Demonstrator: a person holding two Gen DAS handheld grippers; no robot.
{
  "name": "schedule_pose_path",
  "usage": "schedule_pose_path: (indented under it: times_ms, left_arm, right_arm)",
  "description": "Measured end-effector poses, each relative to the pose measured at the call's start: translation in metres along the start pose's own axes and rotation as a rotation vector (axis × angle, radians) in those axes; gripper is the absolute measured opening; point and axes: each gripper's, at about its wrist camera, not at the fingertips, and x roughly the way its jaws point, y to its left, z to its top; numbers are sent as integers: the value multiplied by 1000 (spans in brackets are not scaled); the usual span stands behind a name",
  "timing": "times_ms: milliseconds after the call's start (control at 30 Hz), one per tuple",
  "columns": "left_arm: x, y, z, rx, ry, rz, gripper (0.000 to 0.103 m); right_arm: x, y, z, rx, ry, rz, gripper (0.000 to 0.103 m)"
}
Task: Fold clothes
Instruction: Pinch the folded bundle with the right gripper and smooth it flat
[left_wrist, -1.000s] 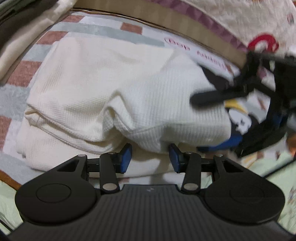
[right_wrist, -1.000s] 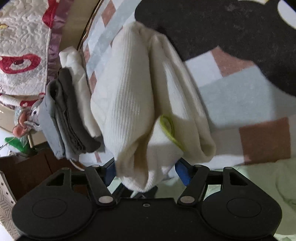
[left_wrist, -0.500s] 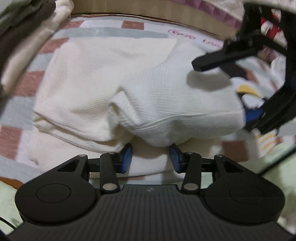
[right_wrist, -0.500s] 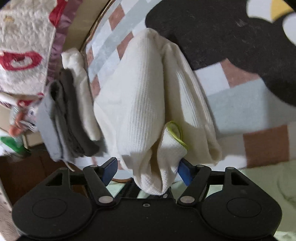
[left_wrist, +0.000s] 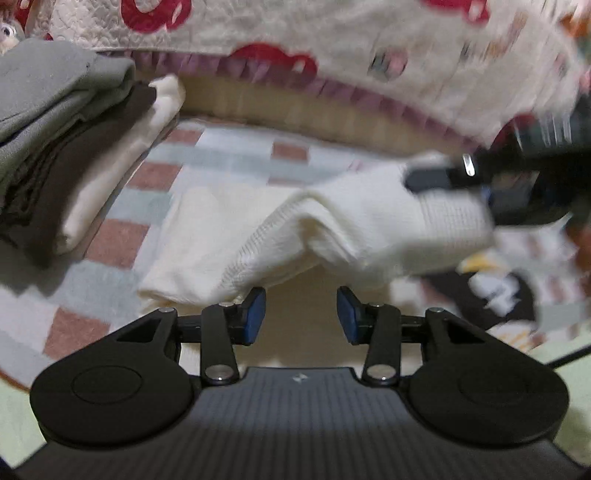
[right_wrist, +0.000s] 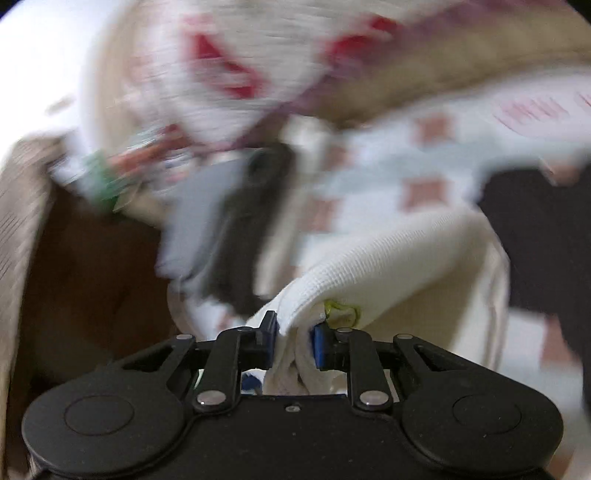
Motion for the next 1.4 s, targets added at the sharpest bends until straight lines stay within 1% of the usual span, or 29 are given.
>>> schedule_pose_path:
  times_ms: [33, 67, 100, 167, 233, 267, 300, 333, 367, 400, 500, 567, 600, 633, 667, 767, 833, 867, 900, 933, 967, 1000, 1067, 1100, 1133, 1200, 1267, 1333, 1400]
  left_arm:
    - [-1, 8, 0, -27, 18, -15, 40]
    - [-2, 14, -1, -53, 23, 7, 40]
    - [-3, 18, -3, -70, 17, 54, 39]
    - [-10, 23, -2, -110, -36, 89, 39]
    - [-15, 25, 0, -134, -90, 95, 39]
    - [-16, 22, 2, -126, -107, 85, 41]
    - [-10, 18, 3, -106, -93, 75, 41]
    - [-2, 13, 3, -79, -62, 66, 41]
    - [6, 9, 3, -52, -30, 57, 42]
    - [15, 4, 3, -25, 1, 47, 43]
    - [45, -4, -11, 32, 195, 105, 43]
    - [61, -5, -18, 55, 279, 157, 43]
    - [63, -4, -18, 49, 288, 159, 43]
    - [62, -2, -16, 33, 284, 150, 43]
    - [60, 0, -14, 17, 272, 138, 43]
    - [48, 6, -10, -32, 219, 94, 43]
    - [42, 11, -8, -70, 190, 70, 44]
    - [41, 13, -6, -87, 183, 62, 44]
    - [40, 16, -5, -105, 176, 55, 44]
    - [40, 18, -5, -119, 168, 51, 44]
    - [39, 19, -4, -129, 154, 48, 44]
    - [37, 21, -3, -138, 137, 45, 44]
    - [34, 22, 0, -152, 98, 21, 44]
    - [34, 22, 2, -157, 83, 6, 44]
    - [34, 22, 3, -162, 69, -10, 44]
    - [37, 15, 2, -141, 92, -46, 44]
    - [47, 2, -3, -76, 161, -56, 45]
    - [56, -11, -9, 6, 205, -23, 44]
    - [61, -19, -13, 58, 214, 6, 44]
  right_arm:
    - [2, -9, -10, -44, 46, -46, 23]
    - [3, -19, -19, -89, 91, -91, 23]
    - [5, -27, -29, -133, 133, -140, 23]
    - [12, -40, -47, -202, 181, -234, 24]
    - [9, -47, -52, -159, 136, -198, 29]
    - [7, -51, -54, -138, 114, -181, 34]
    - [6, -53, -56, -121, 98, -173, 36]
    - [6, -52, -58, -112, 101, -191, 42]
    - [5, -52, -59, -95, 104, -208, 54]
    - [2, -52, -60, -53, 110, -226, 59]
    - [-1, -49, -68, 74, 113, -248, 62]
    - [-2, -50, -78, 125, 109, -252, 61]
    - [0, -48, -80, 116, 84, -244, 50]
    - [2, -46, -82, 104, 62, -234, 42]
    - [4, -43, -81, 89, 48, -221, 39]
    - [13, -34, -77, 21, 37, -219, 41]
    - [19, -30, -74, -21, 43, -246, 47]
    - [21, -31, -72, -13, 53, -253, 53]
    - [23, -32, -69, -2, 58, -253, 55]
    - [24, -34, -67, 13, 52, -217, 54]
    - [24, -37, -64, 24, 52, -134, 39]
    - [24, -40, -62, 35, 52, -51, 28]
    - [23, -54, -59, 89, 61, 125, 27]
    - [25, -64, -59, 113, 82, 140, 26]
    - [27, -74, -59, 118, 104, 131, 26]
    - [32, -87, -62, 29, 150, 0, 23]
    - [28, -90, -64, 8, 130, 0, 24]
    - [25, -82, -67, -36, 129, -30, 26]
    - [19, -66, -68, -126, 146, -85, 33]
